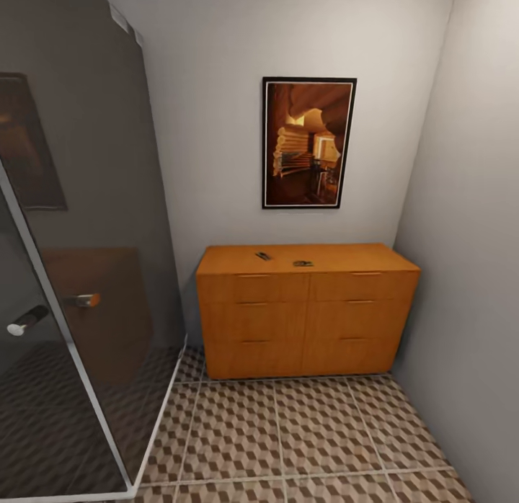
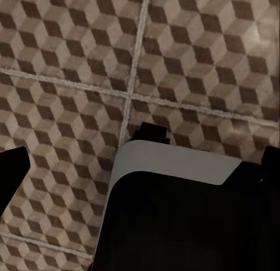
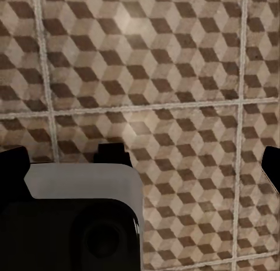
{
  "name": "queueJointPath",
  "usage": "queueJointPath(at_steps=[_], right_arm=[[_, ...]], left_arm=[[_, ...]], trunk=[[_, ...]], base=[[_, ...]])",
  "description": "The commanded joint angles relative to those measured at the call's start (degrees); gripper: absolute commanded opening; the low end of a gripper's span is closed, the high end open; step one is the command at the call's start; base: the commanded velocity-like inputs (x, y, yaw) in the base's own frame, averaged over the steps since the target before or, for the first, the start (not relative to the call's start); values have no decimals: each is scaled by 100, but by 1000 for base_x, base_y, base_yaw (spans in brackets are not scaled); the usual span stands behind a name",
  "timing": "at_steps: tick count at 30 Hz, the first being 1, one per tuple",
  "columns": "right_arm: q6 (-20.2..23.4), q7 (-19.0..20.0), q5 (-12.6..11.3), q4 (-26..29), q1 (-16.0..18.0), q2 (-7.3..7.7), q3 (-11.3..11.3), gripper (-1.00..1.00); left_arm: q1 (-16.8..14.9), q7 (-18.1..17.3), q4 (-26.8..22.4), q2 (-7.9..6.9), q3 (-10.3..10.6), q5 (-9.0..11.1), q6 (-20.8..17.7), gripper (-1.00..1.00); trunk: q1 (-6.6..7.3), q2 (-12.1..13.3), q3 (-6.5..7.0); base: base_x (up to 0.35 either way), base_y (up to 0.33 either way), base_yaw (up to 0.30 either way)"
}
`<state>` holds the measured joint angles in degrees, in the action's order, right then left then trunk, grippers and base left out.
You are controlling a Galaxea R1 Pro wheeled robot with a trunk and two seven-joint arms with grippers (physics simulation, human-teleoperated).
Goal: Take the four mousetraps from the cabinet in the bathroom and place them on the bathroom floor. Make sure all four end up on the same floor surface, and ensure that at least two of them are either under or directly next to the same bathroom sink.
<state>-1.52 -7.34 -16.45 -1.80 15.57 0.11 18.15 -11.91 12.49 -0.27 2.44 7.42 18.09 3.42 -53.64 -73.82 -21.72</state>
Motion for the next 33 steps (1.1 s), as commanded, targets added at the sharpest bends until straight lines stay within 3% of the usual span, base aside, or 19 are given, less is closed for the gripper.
queueJointPath(at_steps=[1, 33], right_arm=[[-16, -4, -51, -13, 7, -2, 49, 100], [-22, -4, -51, -13, 7, -2, 49, 100]], left_arm=[[-4, 17, 3, 2, 49, 54, 18, 100], [-4, 17, 4, 2, 49, 54, 22, 100]], trunk=[[-3, -3, -6], [-3, -3, -6]], base=[[322, 0, 0], [322, 0, 0]])
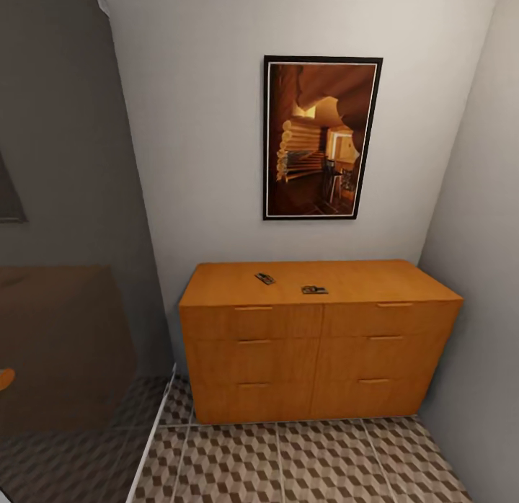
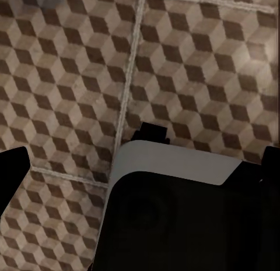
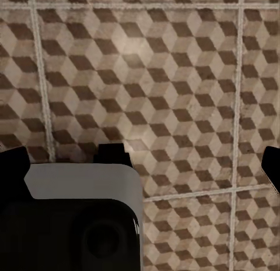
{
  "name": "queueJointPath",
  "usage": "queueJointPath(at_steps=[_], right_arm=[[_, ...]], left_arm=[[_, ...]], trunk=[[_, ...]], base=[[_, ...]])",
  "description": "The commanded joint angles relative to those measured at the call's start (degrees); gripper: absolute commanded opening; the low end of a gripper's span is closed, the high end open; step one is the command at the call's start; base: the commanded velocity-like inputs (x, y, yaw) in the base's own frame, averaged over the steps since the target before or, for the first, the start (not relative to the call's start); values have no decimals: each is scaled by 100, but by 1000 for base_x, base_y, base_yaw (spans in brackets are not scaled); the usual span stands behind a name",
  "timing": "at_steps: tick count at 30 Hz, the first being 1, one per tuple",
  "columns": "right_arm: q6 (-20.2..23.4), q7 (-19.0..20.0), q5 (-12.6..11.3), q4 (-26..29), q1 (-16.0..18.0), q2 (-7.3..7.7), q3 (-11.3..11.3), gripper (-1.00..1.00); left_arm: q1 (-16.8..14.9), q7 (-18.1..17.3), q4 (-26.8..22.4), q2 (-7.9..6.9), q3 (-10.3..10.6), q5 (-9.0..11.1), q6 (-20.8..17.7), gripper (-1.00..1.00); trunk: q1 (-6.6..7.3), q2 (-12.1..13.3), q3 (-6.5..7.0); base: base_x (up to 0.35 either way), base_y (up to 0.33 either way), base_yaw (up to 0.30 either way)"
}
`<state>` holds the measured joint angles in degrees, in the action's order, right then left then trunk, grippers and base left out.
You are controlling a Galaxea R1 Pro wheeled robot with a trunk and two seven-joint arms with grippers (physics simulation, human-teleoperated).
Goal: Take the four mousetraps from the cabinet in the bathroom and place them on the bathroom floor. Make sure all four end up on the same floor surface, and ensure that at least two of them are either under or directly next to the same bathroom sink.
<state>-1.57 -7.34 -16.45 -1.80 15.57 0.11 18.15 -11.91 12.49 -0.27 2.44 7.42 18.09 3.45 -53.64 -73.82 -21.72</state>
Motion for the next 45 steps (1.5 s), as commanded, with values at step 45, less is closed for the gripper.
queueJointPath(at_steps=[45], right_arm=[[-15, -9, -63, -14, 7, 3, 49, 100]], left_arm=[[-4, 18, 2, 10, 49, 54, 68, 100]], trunk=[[-3, -3, -6]], base=[[176, 0, 0]])
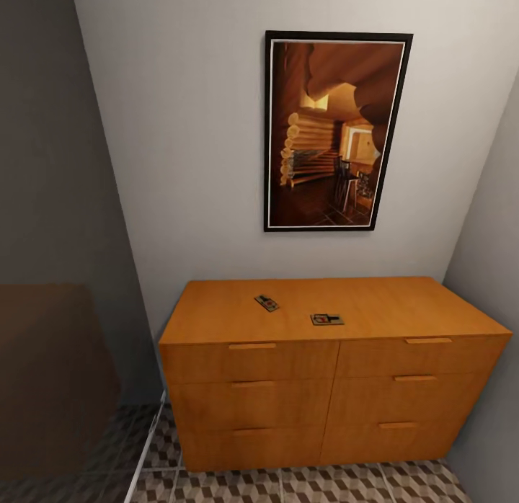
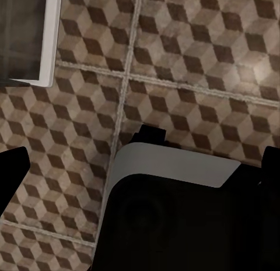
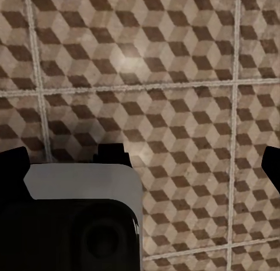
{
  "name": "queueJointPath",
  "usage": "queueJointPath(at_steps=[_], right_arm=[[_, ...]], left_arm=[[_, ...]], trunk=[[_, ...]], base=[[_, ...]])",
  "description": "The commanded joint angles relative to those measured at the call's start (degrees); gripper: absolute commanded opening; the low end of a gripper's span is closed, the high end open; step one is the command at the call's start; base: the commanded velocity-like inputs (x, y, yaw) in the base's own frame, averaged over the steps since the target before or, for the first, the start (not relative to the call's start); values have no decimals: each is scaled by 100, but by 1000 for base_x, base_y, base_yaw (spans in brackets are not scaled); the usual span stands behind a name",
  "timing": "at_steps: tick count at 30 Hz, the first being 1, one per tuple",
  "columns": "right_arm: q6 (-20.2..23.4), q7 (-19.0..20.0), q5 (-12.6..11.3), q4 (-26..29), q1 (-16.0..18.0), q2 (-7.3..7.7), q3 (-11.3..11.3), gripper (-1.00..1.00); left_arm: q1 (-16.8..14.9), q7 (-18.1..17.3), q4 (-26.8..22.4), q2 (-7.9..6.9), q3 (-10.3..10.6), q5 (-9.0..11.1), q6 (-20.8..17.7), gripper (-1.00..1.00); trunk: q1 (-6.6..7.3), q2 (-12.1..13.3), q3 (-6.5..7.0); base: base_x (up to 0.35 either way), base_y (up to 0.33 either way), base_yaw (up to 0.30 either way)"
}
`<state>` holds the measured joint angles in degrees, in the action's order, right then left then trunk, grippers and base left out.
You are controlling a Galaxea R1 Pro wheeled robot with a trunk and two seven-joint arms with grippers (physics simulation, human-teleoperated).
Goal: Take the four mousetraps from the cabinet in the bathroom and place them on the bathroom floor. Make sure all four end up on the same floor surface, and ensure that at least two of them are either under or directly next to the same bathroom sink.
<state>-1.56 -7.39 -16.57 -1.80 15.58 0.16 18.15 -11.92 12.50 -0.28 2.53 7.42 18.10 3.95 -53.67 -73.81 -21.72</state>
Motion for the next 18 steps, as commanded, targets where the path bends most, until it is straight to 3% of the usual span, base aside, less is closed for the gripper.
queueJointPath(at_steps=[1, 18], right_arm=[[-17, -5, -52, -14, 7, -1, 49, 100], [-23, 0, -53, -14, 7, 1, 48, 100]], left_arm=[[-4, 18, 3, 2, 49, 54, 18, 100], [-4, 20, 3, 2, 49, 54, 18, 100]], trunk=[[0, -4, -6], [0, -4, -6]], base=[[0, 0, 0], [0, 0, 0]])
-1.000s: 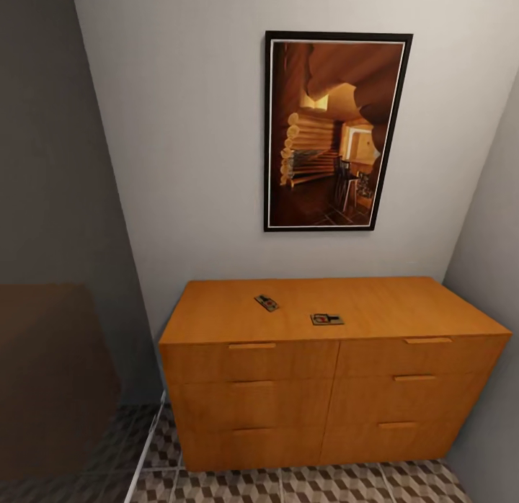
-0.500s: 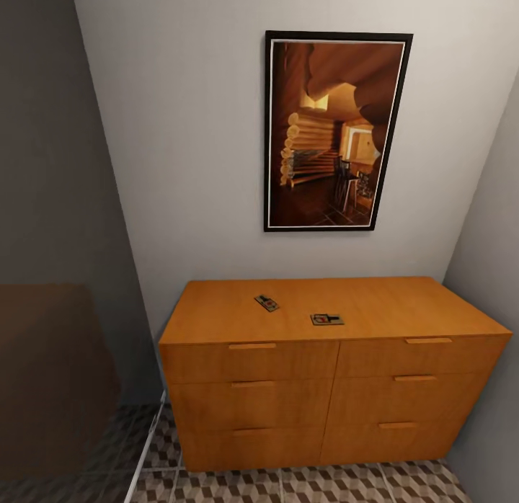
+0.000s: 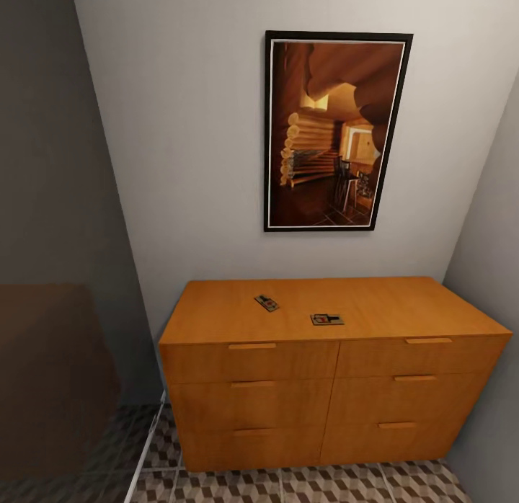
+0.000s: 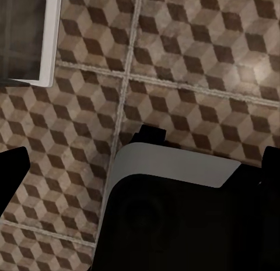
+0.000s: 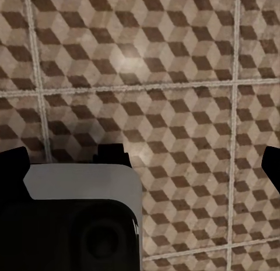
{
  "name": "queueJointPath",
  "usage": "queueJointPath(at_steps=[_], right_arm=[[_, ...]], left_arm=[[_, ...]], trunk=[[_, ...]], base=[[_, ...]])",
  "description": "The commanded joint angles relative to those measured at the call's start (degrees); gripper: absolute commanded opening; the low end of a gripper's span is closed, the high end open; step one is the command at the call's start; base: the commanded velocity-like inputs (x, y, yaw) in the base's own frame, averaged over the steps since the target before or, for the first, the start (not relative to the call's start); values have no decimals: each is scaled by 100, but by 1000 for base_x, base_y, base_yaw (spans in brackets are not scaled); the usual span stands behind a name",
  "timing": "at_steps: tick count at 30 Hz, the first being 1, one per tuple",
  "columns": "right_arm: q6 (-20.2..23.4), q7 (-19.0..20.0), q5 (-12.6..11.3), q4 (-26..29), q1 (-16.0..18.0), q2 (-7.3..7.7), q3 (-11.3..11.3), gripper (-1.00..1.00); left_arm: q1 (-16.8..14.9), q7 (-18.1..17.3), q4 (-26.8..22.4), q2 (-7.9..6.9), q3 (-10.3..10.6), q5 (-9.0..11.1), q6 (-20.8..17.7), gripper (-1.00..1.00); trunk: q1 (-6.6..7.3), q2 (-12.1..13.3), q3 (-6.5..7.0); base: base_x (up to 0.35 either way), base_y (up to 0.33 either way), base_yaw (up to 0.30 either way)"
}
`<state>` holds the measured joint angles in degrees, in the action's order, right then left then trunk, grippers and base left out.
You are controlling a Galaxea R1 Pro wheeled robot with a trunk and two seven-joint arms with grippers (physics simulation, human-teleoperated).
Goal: Take the four mousetraps from the cabinet in the bathroom and place them on the bathroom floor. Make sure all four end up on the same floor surface, and ensure that at least two of them are either under or directly next to the same bathroom sink.
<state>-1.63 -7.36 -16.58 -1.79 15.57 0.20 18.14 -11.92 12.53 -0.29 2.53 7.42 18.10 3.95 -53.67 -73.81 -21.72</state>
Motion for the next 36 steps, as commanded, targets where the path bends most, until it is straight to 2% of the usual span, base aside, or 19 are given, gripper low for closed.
queueJointPath(at_steps=[1, 22, 28, 34, 36], right_arm=[[-18, -2, -45, -14, 7, 0, 49, 100], [-20, -6, -62, -11, 7, 26, 42, 100], [-2, -45, 1, -7, 7, 32, 82, 100], [34, -31, 34, 40, 9, 53, 113, 100], [56, -27, 40, 120, 11, 65, 119, 100]], left_arm=[[-4, 16, 4, 2, 49, 54, 18, 100], [-4, 21, 3, -6, 50, 46, 33, 100], [-4, 26, -49, -25, 68, 15, 41, 100], [-7, 48, -198, -71, 75, -23, 40, 100], [-9, 67, -394, -102, 77, -32, 25, 100]], trunk=[[0, -4, -6], [0, -4, -6], [0, -4, -6], [0, -4, -6], [0, -4, -6]], base=[[0, 0, 0], [0, 0, 0], [0, 0, 0], [0, 0, 0], [0, 0, 0]])
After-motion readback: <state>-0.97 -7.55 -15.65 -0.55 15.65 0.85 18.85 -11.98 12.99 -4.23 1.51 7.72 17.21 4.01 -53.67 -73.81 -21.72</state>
